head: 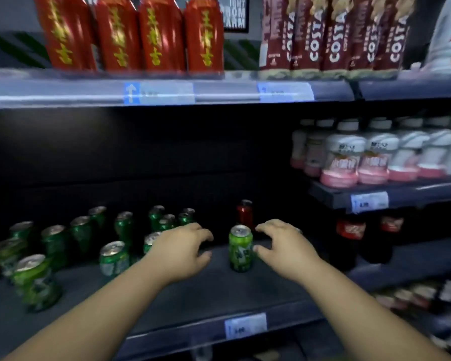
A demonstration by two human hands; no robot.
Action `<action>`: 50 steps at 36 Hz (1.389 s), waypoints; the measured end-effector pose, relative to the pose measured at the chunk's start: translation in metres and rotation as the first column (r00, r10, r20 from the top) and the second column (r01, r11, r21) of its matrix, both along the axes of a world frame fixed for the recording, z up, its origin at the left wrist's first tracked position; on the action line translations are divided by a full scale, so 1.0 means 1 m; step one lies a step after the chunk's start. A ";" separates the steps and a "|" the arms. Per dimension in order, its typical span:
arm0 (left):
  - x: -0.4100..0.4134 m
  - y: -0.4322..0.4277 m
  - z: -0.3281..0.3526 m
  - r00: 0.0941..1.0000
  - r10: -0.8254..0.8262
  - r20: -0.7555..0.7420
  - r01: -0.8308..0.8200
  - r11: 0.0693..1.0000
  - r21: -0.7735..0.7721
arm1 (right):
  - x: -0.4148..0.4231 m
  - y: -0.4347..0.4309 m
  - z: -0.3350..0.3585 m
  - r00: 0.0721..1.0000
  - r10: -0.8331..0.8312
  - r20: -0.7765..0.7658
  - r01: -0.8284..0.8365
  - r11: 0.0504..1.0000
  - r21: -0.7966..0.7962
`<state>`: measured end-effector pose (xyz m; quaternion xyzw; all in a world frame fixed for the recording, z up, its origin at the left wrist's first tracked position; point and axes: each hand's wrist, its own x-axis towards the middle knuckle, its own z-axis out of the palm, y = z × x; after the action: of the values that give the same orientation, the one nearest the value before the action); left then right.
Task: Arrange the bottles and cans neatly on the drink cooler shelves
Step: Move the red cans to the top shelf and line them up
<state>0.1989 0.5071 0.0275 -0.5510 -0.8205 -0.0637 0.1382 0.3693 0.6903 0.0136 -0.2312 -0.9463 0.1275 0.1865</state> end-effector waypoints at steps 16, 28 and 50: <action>0.020 0.085 -0.061 0.978 0.046 0.202 -0.061 0.996 0.068 | 0.002 0.074 -0.040 0.997 -0.074 -0.012 0.072 0.987 -0.145; -0.049 0.088 -0.046 0.967 0.097 0.237 -0.125 0.987 0.106 | -0.112 0.103 -0.004 0.997 -0.044 0.057 0.055 0.976 -0.212; -0.105 0.122 -0.048 0.768 -0.001 0.640 -0.169 0.964 0.204 | -0.185 0.125 0.004 0.989 -0.057 -0.134 0.005 0.935 -0.355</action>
<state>0.0936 0.6290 -0.0205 -0.4377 -0.8279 -0.3424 -0.0760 0.1846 0.8149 0.0174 -0.2661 -0.8885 0.3085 0.2110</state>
